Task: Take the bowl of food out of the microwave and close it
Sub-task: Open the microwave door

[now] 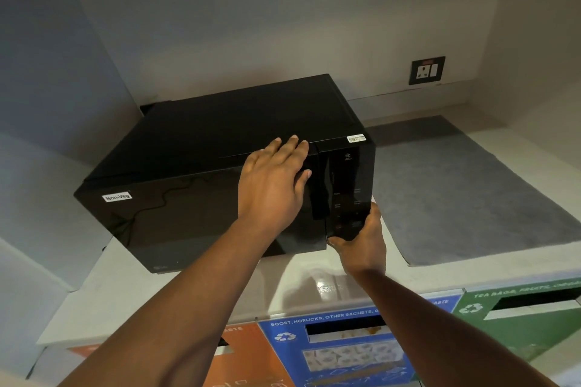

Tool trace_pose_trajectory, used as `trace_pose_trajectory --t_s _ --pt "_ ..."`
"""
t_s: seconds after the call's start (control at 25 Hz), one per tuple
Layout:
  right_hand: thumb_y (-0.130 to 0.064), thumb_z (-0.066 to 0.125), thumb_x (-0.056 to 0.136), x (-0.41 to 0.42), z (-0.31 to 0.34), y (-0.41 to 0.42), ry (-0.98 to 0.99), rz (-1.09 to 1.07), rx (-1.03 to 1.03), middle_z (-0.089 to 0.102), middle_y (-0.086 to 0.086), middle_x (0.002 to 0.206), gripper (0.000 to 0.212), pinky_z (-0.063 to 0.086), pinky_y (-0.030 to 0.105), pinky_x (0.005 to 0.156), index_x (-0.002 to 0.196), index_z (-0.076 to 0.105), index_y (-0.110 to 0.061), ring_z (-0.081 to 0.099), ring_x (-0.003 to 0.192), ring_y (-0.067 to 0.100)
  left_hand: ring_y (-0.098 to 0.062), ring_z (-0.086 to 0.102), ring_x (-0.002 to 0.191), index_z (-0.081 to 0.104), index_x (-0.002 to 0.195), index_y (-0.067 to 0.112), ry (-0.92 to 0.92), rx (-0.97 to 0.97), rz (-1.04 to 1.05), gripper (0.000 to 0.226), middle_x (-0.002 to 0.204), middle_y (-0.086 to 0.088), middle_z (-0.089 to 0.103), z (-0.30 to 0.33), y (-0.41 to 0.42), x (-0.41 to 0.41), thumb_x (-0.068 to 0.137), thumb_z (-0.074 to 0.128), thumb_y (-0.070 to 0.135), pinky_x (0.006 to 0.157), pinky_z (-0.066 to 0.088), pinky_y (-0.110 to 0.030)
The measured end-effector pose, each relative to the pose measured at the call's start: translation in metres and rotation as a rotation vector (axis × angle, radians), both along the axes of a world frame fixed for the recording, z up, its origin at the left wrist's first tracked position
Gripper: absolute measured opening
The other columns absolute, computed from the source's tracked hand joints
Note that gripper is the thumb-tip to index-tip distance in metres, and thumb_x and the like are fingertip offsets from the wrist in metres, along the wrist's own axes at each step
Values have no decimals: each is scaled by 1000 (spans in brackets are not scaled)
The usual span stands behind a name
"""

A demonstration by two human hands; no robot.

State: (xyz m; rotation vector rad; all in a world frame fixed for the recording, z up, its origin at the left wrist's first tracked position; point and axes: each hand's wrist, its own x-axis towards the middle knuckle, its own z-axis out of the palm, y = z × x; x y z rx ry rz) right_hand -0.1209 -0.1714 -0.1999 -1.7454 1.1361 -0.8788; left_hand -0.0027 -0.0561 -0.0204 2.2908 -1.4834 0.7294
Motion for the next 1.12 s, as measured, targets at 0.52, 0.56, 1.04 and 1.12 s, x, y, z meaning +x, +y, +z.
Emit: trace_pose_trajectory --t_s 0.52,0.56,1.04,1.12 --pt "-22 96 63 -24 50 19 24 107 -65 32 3 160 129 45 51 109 157 8 -31 45 139 33 -3 67 68 73 92 35 478 -227 4 29 74 12 73 29 23 -19 99 51 52 53 44 -24" --pt "-20 93 67 -26 58 22 31 93 -106 26 5 163 125 43 50 110 158 8 -29 42 142 34 -5 65 64 70 91 34 509 -207 36 27 68 11 69 32 28 -20 99 51 51 51 41 -24" --pt "-18 75 82 -39 128 65 201 -67 -338 2 13 168 101 28 58 113 158 9 -26 25 148 42 -44 -10 153 27 158 21 677 565 596 73 168 -21 -9 74 128 12 93 55 40 122 0 -53" --pt "-21 75 81 -37 132 73 234 -53 -353 2 14 168 102 24 60 114 157 8 -26 19 150 42 -43 -12 153 11 161 9 660 544 692 81 166 -25 -14 72 151 24 95 51 33 124 0 -52"
